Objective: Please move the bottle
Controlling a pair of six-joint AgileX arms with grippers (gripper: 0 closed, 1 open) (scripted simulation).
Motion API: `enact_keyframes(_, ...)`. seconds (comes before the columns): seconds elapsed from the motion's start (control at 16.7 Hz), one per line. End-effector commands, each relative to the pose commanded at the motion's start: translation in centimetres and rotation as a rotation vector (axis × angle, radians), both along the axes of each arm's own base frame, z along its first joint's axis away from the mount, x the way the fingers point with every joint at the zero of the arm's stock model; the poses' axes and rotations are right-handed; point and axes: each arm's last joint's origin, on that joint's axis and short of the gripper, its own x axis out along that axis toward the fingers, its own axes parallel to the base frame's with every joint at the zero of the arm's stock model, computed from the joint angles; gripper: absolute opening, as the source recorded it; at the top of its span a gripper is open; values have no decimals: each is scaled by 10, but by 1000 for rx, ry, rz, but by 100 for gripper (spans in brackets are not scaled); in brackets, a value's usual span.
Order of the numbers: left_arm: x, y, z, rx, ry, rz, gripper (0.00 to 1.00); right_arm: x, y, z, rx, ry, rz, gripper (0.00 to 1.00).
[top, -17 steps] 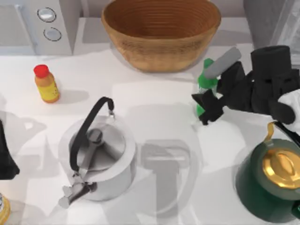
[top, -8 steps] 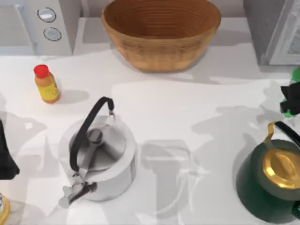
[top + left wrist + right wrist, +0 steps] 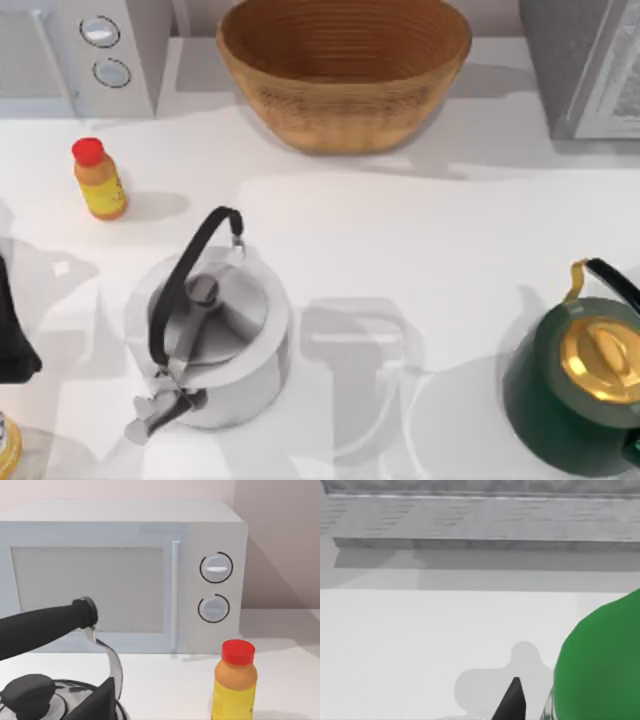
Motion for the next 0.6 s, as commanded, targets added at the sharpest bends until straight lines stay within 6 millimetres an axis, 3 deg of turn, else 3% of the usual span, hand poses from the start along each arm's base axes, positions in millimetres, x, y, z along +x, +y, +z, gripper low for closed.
enact_keyframes(0.6, 0, 0, 0, 0, 0, 0, 100, 13, -2, -12, 1, 4, -1, 0)
